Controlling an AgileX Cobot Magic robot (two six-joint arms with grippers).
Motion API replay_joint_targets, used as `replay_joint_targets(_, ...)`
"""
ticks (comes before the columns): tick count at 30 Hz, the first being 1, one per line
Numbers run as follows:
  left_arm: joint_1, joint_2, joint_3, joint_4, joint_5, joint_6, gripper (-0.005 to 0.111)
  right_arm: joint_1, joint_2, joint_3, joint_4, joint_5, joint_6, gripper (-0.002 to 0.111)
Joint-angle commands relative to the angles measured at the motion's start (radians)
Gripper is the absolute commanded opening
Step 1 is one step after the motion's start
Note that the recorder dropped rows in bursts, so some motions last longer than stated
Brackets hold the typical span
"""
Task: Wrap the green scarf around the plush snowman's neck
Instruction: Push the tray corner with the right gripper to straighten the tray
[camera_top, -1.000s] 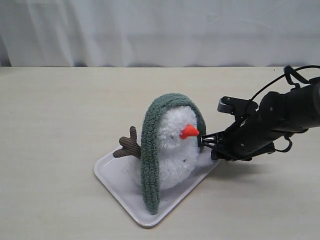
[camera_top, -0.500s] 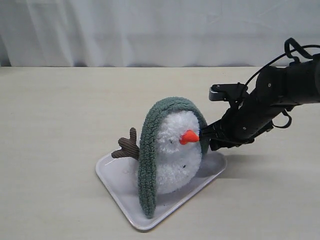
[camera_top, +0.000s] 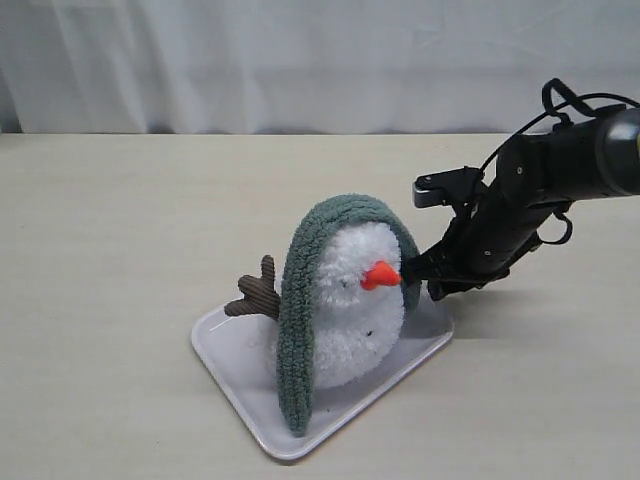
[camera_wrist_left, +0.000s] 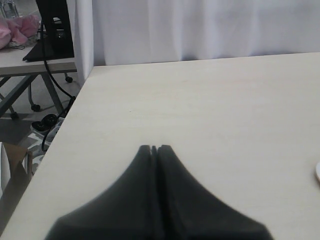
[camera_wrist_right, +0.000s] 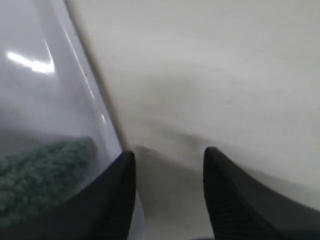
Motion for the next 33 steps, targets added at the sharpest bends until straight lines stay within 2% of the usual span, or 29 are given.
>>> replay_joint_targets(1, 0.001, -0.003, 0.004, 0.000, -0.011, -0.002, 0.000, -0.006, 0.022, -0.005, 0.066, -0.004, -0.103, 0.042)
replay_joint_targets(6, 0.001, -0.003, 0.004, 0.000, -0.011, -0.002, 0.000, -0.006, 0.027, -0.005, 0.155, -0.003, -0.171, 0.042)
replay_joint_targets(11, 0.001, -0.003, 0.004, 0.000, -0.011, -0.002, 0.000, -0.006, 0.027, -0.005, 0.161, 0.018, -0.183, 0.040)
replay_joint_targets(14, 0.001, -0.003, 0.004, 0.000, -0.011, -0.002, 0.000, -0.006, 0.027, -0.003, 0.163, 0.040, -0.183, 0.032)
replay_joint_targets(21, 0.001, -0.003, 0.004, 0.000, -0.011, -0.002, 0.000, -0.006, 0.027, -0.001, 0.199, 0.058, -0.181, 0.004)
replay_joint_targets(33, 0.001, -0.003, 0.004, 0.000, -0.011, -0.002, 0.000, -0.008, 0.027, 0.093, 0.240, -0.051, -0.056, 0.004)
